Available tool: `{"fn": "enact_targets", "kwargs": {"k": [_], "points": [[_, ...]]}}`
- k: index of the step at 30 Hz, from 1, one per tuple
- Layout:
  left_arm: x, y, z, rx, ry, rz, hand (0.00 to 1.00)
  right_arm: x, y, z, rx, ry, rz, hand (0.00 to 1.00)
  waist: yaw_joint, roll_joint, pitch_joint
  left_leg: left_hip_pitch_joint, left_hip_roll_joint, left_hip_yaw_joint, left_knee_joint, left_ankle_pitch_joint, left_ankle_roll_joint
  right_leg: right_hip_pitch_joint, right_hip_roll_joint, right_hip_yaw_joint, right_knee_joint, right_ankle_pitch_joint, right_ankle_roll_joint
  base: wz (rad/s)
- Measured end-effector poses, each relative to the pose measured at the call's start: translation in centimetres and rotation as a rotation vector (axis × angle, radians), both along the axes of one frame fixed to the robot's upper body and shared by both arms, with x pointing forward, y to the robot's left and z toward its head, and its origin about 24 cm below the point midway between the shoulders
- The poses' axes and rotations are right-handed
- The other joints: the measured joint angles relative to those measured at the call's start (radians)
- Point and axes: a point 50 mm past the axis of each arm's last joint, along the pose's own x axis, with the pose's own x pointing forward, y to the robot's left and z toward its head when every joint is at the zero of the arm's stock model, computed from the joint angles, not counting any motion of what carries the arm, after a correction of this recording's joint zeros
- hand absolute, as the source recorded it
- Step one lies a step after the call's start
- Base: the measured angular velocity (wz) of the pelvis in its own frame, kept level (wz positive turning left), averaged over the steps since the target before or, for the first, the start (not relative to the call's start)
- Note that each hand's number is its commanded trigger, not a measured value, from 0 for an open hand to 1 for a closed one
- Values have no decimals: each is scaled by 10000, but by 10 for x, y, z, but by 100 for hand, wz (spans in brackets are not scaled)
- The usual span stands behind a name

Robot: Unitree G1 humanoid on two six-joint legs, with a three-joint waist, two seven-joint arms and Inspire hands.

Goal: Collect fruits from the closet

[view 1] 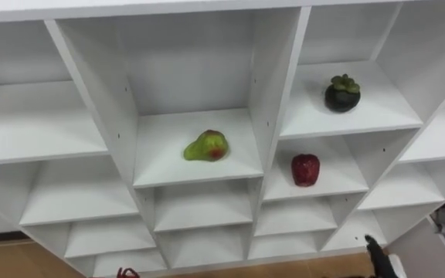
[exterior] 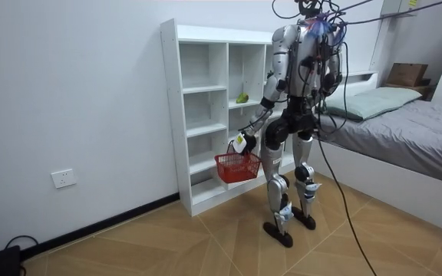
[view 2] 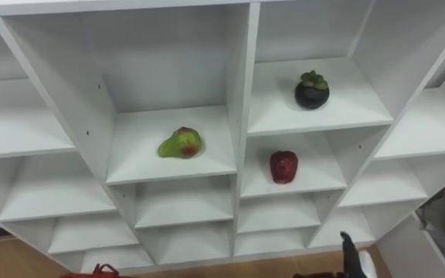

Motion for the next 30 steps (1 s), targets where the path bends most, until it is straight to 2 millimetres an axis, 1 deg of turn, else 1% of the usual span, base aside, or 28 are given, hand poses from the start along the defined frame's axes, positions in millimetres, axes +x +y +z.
{"fn": "enact_targets", "kwargs": {"k": [2, 6, 8, 9, 11, 12, 14, 18, 20, 23, 30], "points": [[1, -2, 0, -27, -39, -165, 100, 1, 3, 7, 185, -432, -49, 0, -3, -2, -42, -25, -2, 7, -11, 1, -1, -92, 0, 1, 14, 1, -2, -3], [2, -3, 0, -36, -80, -213, 100, 5, 11, 18, 275, -1068, 172, 0, -29, 15, -42, -56, -5, 87, 13, 5, -3, -153, 3, 113, 12, 3, -5, -8], [0, -3, 0, -47, -27, -229, 100, 12, 15, 32, 275, -1814, 405, 0, -6, 86, -40, -46, 8, 276, 8, 5, -3, -207, 23, 305, 18, 12, -16, -22], [-1, -3, 0, -40, -24, -232, 100, 15, 15, 36, 271, -2049, 432, 0, -23, 101, -42, -53, 8, 280, 7, 5, -3, -224, 27, 324, 22, 19, -17, -16], [0, -3, 0, -60, -84, -249, 100, 23, 17, 56, 157, -3090, 389, 0, -44, 151, -39, -147, 29, 403, 6, 5, -3, -338, 60, 461, 47, 48, -17, -14], [0, -4, 0, -98, -104, -223, 100, 26, 17, 61, 149, -3389, 371, 0, -45, 178, -45, -162, 42, 477, 6, 5, -3, -404, 72, 501, 48, 74, -22, -22], [1, -6, 0, -133, -162, -406, 100, 35, 20, 79, 68, -4462, 396, 0, -59, 206, -45, -277, 73, 506, 6, 6, -4, -453, 97, 527, 37, 159, -35, -11], [0, -7, 0, -269, -156, -332, 100, 41, 21, 95, -159, -5247, 421, 0, -103, 195, -43, -201, 77, 552, -11, 6, -4, -457, 107, 539, 44, 172, -37, -1], [1, -7, 0, -325, -171, -333, 100, 47, 22, 109, -344, -5932, 477, 0, -102, 200, -43, -213, 82, 564, -12, 6, -5, -458, 114, 533, 46, 182, -41, 0], [2, -9, -1, -430, -121, -397, 100, 54, 25, 121, -417, -6669, 491, 0, -76, 189, -38, -162, 95, 581, -40, 10, -11, -457, 133, 532, 40, 192, -48, 0], [2, -12, -3, -617, 21, -672, 100, 58, 26, 134, -1111, -7393, 443, 0, -6, 174, -18, -239, 96, 600, -56, 10, -13, -495, 138, 523, 35, 195, -47, 0]]}}
